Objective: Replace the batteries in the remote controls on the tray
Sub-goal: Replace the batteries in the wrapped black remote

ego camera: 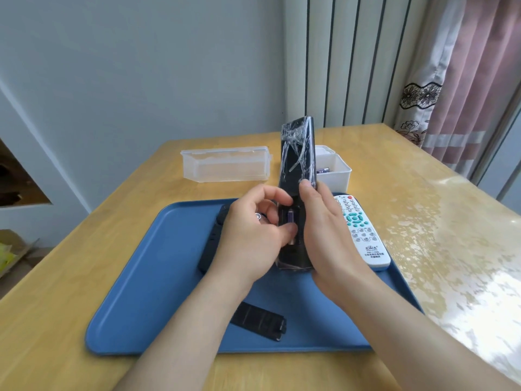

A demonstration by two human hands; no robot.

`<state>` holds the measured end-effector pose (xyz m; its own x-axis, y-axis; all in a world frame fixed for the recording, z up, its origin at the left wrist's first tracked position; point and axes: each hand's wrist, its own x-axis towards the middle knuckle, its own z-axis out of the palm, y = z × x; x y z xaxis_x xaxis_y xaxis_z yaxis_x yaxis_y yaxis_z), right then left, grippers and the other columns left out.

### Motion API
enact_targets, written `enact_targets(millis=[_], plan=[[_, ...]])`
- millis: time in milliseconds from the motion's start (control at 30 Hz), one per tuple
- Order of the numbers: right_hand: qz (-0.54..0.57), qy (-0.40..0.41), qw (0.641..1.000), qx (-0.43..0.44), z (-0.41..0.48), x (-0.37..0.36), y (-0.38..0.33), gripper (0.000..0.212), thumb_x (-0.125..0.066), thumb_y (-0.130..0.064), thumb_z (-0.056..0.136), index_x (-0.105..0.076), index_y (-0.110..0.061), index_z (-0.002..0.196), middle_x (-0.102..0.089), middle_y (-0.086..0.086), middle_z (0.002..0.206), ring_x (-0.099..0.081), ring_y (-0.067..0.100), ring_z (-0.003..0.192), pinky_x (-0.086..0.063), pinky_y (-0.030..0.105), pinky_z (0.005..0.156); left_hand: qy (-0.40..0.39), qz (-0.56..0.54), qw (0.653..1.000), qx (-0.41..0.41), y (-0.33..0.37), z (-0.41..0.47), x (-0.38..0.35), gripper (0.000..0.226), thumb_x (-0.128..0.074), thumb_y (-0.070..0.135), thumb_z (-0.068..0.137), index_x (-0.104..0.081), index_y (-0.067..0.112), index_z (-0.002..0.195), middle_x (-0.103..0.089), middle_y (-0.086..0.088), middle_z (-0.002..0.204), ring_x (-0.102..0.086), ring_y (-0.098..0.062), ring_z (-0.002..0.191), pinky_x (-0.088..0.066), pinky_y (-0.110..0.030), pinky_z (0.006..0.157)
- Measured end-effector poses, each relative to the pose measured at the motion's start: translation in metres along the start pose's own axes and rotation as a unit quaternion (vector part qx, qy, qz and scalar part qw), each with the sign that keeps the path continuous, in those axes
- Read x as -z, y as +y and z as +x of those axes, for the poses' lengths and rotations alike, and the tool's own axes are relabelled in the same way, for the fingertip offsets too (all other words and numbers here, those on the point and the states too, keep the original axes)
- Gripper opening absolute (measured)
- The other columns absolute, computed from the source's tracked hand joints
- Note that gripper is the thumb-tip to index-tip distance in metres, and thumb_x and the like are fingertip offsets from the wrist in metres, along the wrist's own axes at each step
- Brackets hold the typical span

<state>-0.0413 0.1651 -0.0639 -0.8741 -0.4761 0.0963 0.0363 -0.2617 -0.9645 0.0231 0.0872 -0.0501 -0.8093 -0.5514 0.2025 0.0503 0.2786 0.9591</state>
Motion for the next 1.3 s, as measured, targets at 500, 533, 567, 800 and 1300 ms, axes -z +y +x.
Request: enact_targets(millis=[500, 533, 567, 800, 1300], plan=[[0.062, -0.137, 0.983, -0.102, 0.002, 0.016, -0.016, 0.026, -0.05, 0.007, 0.093, -0.051, -0.001, 0.118, -0.062, 0.017, 0.067, -0.063, 0.029, 0.058, -0.056, 0.04, 0.055, -0.084, -0.424, 0.893, 0.125, -0.007, 0.013, 0.039, 0.04, -0.028, -0.024, 0.088, -0.051, 0.002, 0.107, -0.067, -0.023, 0.095, -0.07, -0.031, 0.094, -0.058, -0.034, 0.084], [0.058, -0.134, 0.983, -0.107, 0.002, 0.017, -0.017, 0.026, -0.05, 0.006, 0.093, -0.052, -0.002, 0.118, -0.062, 0.017, 0.065, -0.063, 0.031, 0.058, -0.056, 0.041, 0.055, -0.086, -0.414, 0.899, 0.11, -0.006, 0.014, 0.041, 0.034, -0.036, -0.021, 0.089, -0.052, 0.001, 0.109, -0.069, -0.024, 0.097, -0.071, -0.03, 0.094, -0.059, -0.031, 0.081], [0.055, -0.132, 0.983, -0.111, 0.002, 0.018, -0.018, 0.026, -0.049, 0.005, 0.092, -0.052, -0.002, 0.117, -0.062, 0.017, 0.063, -0.062, 0.032, 0.057, -0.056, 0.041, 0.055, -0.089, -0.398, 0.908, 0.097, -0.005, 0.014, 0.042, 0.032, -0.044, -0.016, 0.087, -0.054, 0.002, 0.111, -0.07, -0.023, 0.097, -0.072, -0.028, 0.091, -0.059, -0.026, 0.077], [0.082, -0.106, 0.982, -0.133, 0.001, 0.014, -0.018, 0.035, -0.048, -0.022, 0.094, -0.055, 0.0, 0.12, -0.057, 0.017, 0.075, -0.059, 0.03, 0.055, -0.052, 0.039, 0.053, -0.151, -0.178, 0.972, 0.021, 0.0, 0.007, 0.036, 0.043, -0.056, 0.022, 0.084, -0.056, 0.019, 0.127, -0.069, -0.011, 0.073, -0.046, -0.013, 0.043, -0.035, -0.015, 0.041], [0.052, -0.112, 0.988, -0.093, -0.001, 0.009, -0.013, 0.047, -0.035, -0.045, 0.102, -0.062, -0.009, 0.112, -0.065, 0.022, 0.067, -0.062, 0.033, 0.059, -0.054, 0.04, 0.054, -0.022, -0.176, 0.976, -0.128, 0.005, 0.001, 0.022, 0.019, -0.07, 0.0, 0.077, -0.072, 0.012, 0.092, -0.064, -0.003, 0.067, -0.045, -0.026, 0.051, -0.046, -0.034, 0.043]])
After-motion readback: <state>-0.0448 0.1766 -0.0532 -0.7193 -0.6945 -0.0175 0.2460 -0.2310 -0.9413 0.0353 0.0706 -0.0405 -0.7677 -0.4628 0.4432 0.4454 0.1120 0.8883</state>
